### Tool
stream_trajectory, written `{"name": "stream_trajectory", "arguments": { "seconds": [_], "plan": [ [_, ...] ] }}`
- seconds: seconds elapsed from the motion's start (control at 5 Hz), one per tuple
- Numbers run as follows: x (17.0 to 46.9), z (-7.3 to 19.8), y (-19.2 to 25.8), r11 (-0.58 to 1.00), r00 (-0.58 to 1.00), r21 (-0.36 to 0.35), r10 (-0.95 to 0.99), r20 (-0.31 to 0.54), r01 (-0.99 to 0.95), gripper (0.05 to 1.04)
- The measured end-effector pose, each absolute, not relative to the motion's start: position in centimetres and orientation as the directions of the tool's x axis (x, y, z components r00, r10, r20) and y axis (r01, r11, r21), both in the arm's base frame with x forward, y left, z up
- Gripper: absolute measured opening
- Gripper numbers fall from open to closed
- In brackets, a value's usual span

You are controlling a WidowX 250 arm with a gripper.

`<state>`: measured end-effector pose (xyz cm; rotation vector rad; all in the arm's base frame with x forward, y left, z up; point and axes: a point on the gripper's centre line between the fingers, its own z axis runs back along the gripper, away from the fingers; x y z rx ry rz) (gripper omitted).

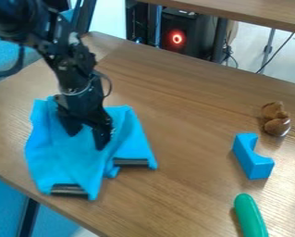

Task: Move the cloth from the left to the right of the table

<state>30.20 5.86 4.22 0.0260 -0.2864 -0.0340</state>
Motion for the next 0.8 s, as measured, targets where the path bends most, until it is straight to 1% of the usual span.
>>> {"name": "stream_trajectory", "arguments": {
  "seconds": [0.2, 0.4, 0.8],
  "plan": [
    [32.6, 4.3, 4.0, 0.999, 0.961, -0.027, -0.024, 0.277, 0.033, 1.001],
    [34.7, 4.5, 1.9, 0.998, 0.96, -0.048, -0.014, 0.278, 0.028, 1.001],
    [39.8, 4.7, -1.5, 1.0, 0.955, -0.002, 0.026, 0.295, -0.027, 1.001]
  ]
}}
